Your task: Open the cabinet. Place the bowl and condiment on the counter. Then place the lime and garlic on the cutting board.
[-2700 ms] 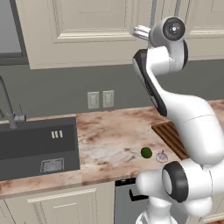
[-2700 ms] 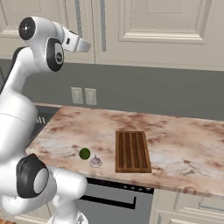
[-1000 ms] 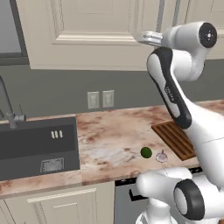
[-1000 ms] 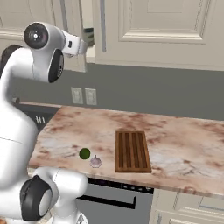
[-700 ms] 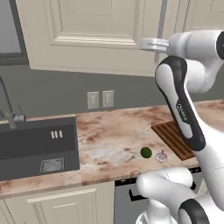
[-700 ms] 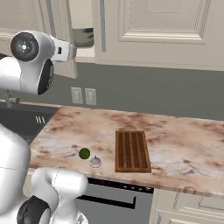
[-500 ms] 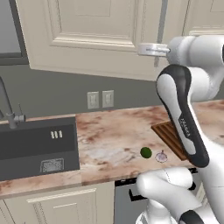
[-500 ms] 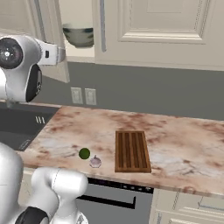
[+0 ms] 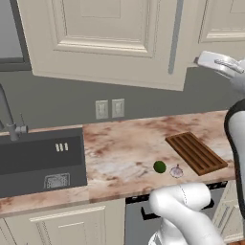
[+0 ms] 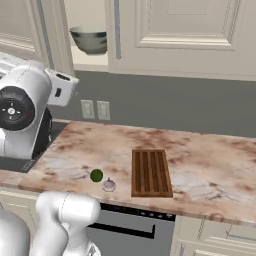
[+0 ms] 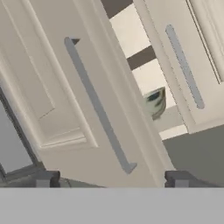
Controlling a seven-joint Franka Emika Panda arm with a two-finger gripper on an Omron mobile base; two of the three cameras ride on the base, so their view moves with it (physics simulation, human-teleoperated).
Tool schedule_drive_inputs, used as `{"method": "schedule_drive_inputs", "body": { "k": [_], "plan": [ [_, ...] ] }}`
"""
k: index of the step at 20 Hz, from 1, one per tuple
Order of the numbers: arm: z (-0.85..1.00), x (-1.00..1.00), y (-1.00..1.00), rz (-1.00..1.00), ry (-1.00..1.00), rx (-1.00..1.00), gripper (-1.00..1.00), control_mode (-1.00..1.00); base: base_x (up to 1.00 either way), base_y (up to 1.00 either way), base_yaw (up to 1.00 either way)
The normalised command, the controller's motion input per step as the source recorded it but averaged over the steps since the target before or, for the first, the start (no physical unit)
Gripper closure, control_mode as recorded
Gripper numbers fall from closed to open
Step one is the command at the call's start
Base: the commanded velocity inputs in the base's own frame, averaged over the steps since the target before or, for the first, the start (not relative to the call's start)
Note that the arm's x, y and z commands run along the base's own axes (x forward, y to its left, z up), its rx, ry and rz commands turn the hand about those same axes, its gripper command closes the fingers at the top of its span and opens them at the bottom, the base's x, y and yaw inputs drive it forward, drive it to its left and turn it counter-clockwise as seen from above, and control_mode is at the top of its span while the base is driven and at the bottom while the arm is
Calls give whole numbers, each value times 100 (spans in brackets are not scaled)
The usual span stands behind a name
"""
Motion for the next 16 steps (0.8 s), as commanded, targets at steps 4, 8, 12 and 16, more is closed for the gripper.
{"method": "schedule_drive_inputs", "body": {
  "k": [4,8,12,16],
  "plan": [
    [-1,-14,-93,0,5,41,-100,-100,0,0,0],
    [-12,94,-82,6,11,42,-100,-100,0,0,0],
    [-22,100,-32,22,12,36,-100,-100,0,0,0],
    [-30,100,39,9,11,21,-100,-100,0,0,0]
  ]
}}
